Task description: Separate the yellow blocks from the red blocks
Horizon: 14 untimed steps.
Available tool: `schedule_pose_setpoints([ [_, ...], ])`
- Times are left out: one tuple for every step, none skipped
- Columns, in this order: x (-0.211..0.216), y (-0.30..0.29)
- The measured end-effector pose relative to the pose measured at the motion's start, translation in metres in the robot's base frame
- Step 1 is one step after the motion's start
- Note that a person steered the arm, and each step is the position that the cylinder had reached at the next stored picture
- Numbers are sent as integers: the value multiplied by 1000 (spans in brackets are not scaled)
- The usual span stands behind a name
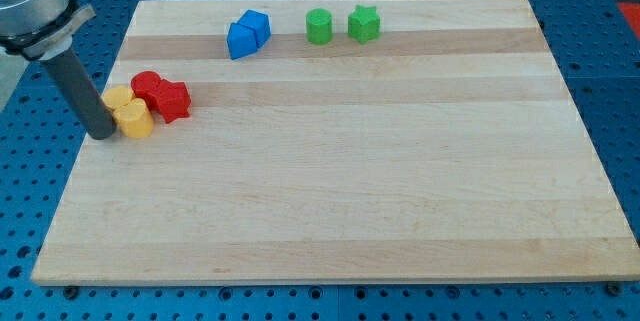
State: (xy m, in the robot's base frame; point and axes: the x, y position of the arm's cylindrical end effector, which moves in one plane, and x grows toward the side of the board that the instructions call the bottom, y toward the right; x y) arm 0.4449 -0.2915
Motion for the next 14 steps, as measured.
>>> schedule_pose_setpoints([
  [-9, -13],
  [-32, -5],
  [-72, -5],
  [-100, -5],
  [-93, 7],
  [-63, 10],
  [-33, 21],
  [-7, 40],
  [17, 61],
  [44, 89],
  [41, 91],
  [23, 90],
  [20, 120],
  [20, 168],
])
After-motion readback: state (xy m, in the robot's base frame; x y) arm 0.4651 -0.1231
